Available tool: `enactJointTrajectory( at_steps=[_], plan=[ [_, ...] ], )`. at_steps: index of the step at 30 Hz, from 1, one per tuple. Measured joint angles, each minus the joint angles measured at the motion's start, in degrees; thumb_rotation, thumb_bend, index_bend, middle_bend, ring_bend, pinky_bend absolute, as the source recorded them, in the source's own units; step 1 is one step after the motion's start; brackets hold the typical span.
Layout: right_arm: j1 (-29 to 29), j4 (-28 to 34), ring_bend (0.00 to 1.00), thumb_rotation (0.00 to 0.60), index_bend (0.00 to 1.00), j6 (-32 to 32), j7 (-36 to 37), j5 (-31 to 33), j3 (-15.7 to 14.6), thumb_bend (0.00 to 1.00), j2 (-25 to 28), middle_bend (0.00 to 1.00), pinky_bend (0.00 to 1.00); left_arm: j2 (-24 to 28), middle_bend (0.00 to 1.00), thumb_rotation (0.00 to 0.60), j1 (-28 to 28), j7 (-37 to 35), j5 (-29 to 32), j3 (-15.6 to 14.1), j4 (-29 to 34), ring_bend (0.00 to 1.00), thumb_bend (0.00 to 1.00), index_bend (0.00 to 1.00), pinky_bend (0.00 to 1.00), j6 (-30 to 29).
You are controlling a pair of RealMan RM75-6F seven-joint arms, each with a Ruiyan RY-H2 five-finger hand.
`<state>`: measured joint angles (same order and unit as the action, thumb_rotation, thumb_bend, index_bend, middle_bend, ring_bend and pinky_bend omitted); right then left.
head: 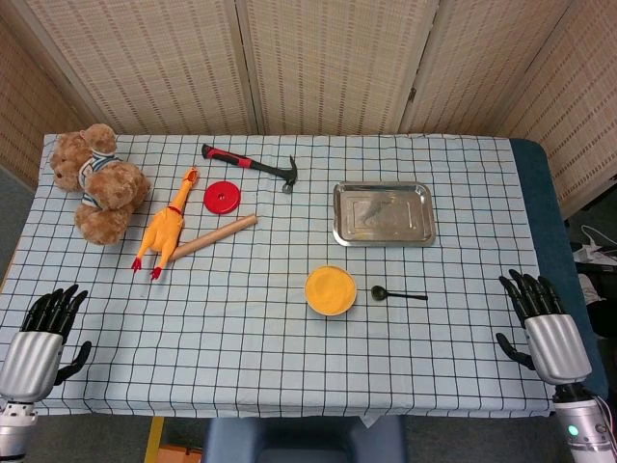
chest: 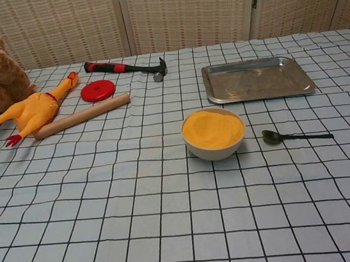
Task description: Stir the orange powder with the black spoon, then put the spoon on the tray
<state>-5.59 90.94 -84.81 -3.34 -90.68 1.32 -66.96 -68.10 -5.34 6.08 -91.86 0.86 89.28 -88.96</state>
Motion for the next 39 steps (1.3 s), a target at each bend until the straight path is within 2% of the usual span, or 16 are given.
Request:
enactJointTrajectory(
  at_steps=[9,14,15,18,21,23,31,39],
  plan=[
    [-0.9,0.2,0.00,0.600,0.00,2.7,-1.4,1.8,0.3,0.21,-1.2,0.00,0.00,0.4,0.00,0.600,0.0,-0.5,-0.4,-0.4,1.0,0.00,0.41,0.00,0.08,0.5],
    [-4.0,0.6,0.00,0.600,0.01,7.7,-1.4,3.3,1.5,0.21,-2.4,0.00,0.00,0.4,0.00,0.600,-0.7,-2.0,0.0,-0.1,0.8,0.00,0.41,0.00,0.08,1.4],
    [-4.9,0.8,0.00,0.600,0.06,8.9,-1.6,3.6,1.9,0.21,-2.7,0.00,0.00,0.5,0.00,0.600,-0.8,-2.3,0.1,0.0,0.8,0.00,0.41,0.00,0.09,1.6],
    [-8.1,1.0,0.00,0.600,0.28,13.2,-2.6,5.2,3.3,0.21,-4.5,0.00,0.00,0.8,0.00,0.600,-1.0,-2.9,0.6,0.1,0.8,0.00,0.41,0.00,0.09,2.1],
    [-11.1,0.3,0.00,0.600,0.39,16.6,-4.2,7.2,4.7,0.22,-7.9,0.00,0.00,1.2,0.00,0.600,-1.0,-4.0,0.8,0.1,1.0,0.00,0.40,0.00,0.09,2.3],
    [-12.6,-1.1,0.00,0.600,0.43,17.8,-5.1,8.1,5.4,0.22,-10.9,0.00,0.00,1.4,0.00,0.600,-0.9,-4.7,0.9,0.1,1.0,0.00,0.41,0.00,0.08,2.1],
    [-16.7,-9.1,0.00,0.600,0.44,20.7,-8.7,12.2,7.1,0.22,-21.1,0.00,0.00,2.5,0.00,0.600,-0.6,-6.5,1.0,0.0,1.1,0.00,0.41,0.00,0.08,1.9],
    [-19.2,-14.8,0.00,0.600,0.44,23.7,-11.1,16.8,8.1,0.23,-25.6,0.00,0.00,3.2,0.00,0.600,-0.5,-7.4,1.2,-0.2,1.3,0.00,0.40,0.00,0.08,2.1]
  ],
)
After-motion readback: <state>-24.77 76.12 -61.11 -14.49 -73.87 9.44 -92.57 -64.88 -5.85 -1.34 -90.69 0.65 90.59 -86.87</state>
